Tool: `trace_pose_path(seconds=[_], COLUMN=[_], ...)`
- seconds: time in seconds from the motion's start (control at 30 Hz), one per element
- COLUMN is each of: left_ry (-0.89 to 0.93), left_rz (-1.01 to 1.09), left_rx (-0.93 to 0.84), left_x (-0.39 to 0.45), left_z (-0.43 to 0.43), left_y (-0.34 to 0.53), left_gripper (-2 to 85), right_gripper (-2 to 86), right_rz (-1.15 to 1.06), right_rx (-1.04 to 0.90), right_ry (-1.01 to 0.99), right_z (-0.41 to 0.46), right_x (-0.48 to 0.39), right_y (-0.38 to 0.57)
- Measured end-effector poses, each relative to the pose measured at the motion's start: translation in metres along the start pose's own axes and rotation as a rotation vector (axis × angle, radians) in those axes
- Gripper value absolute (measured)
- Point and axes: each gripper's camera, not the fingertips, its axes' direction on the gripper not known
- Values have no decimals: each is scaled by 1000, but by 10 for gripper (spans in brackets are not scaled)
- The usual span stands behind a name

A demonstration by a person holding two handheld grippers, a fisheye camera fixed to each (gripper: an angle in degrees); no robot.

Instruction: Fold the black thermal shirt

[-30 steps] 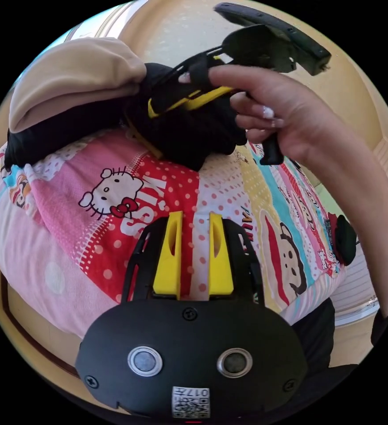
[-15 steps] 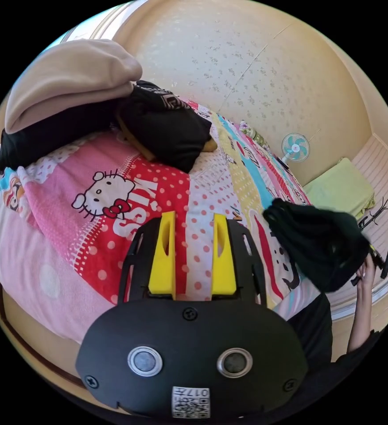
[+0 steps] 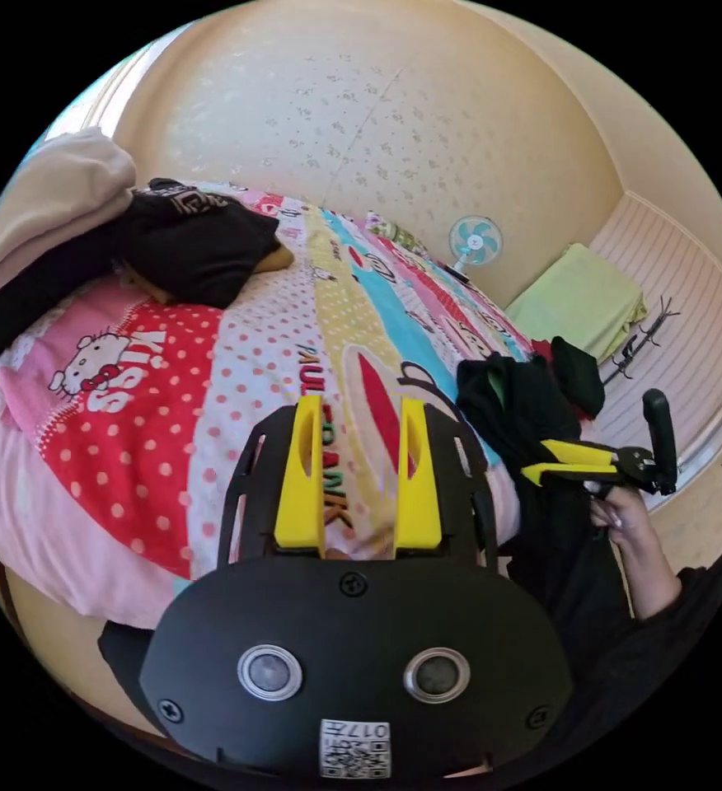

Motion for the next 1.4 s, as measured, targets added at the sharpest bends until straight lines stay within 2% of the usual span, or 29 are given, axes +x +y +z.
trace_pose_path(seconds=[0.03, 0.07, 0.17, 0.23, 0.33, 0.4, 0.47, 0.53, 0.6, 0.67, 0.7, 0.77, 0.8, 0.87, 0.9, 0.93, 0.97, 1.03, 1.07, 1.13, 1.17, 1.2, 1.27, 1.33, 1.4], left_ry=[6, 1, 19, 109, 236, 255, 259, 292, 314, 297, 331, 403, 403, 364, 347, 334, 325, 246, 271, 269, 254, 240, 210, 190, 174], left_rz=[37, 55, 152, 170, 196, 220, 249, 296, 356, 356, 330, 293, 282, 292, 294, 292, 294, 330, 329, 261, 248, 228, 180, 157, 150], left_rx=[-26, -32, -49, -43, -55, -78, -79, -84, -191, -289, -309, -279, -263, -253, -248, -246, -250, -272, -246, -162, -154, -127, -54, 48, 76], left_x=[14, 21, 51, 67, 90, 107, 125, 147, 167, 182, 189, 195, 199, 206, 208, 209, 209, 207, 204, 188, 184, 179, 172, 166, 159], left_z=[3, 3, 3, 6, 21, 32, 40, 50, 70, 95, 106, 113, 114, 113, 112, 111, 111, 102, 95, 68, 63, 53, 39, 23, 22], left_y=[6, 9, 20, 19, 8, 4, 5, 8, 10, 15, 20, 24, 26, 29, 30, 31, 31, 26, 24, 16, 14, 11, 8, 1, -4], left_gripper=[134, 133, 127, 125, 129, 135, 135, 136, 139, 137, 129, 118, 117, 116, 112, 101, 92, 26, 20, 1, -3, -5, -7, -8, -7], right_gripper=[67, 38, 28, 27, 31, 37, 48, 71, 107, 142, 149, 174, 176, 176, 174, 149, 118, 70, 46, 38, 37, 36, 36, 40, 53], right_rz=[29, 94, 317, 438, 663, 773, 885, 852, 731, 505, 445, 287, 257, 145, 143, 177, 209, 231, 235, 305, 397, 455, 745, 878, 984], right_rx=[97, 237, 455, 529, 519, 397, 394, 442, 495, 488, 469, 415, 403, 270, 211, 60, 46, 153, 303, 553, 714, 784, 916, 862, 788], right_ry=[-78, -74, 22, 29, 143, 174, 287, 311, 207, -60, -132, -350, -394, -491, -480, -423, -414, -545, -674, -771, -737, -686, -323, -189, -181], right_z=[-35, -79, -168, -195, -200, -189, -190, -201, -210, -206, -203, -185, -180, -145, -132, -105, -100, -127, -156, -205, -238, -253, -293, -294, -277], right_x=[13, 34, 107, 146, 189, 209, 217, 216, 215, 212, 209, 189, 182, 150, 144, 136, 139, 158, 179, 223, 255, 270, 316, 344, 361], right_y=[2, 11, 49, 83, 139, 164, 198, 206, 197, 161, 149, 99, 86, 30, 16, -8, -19, -17, -5, 27, 57, 74, 139, 172, 199])
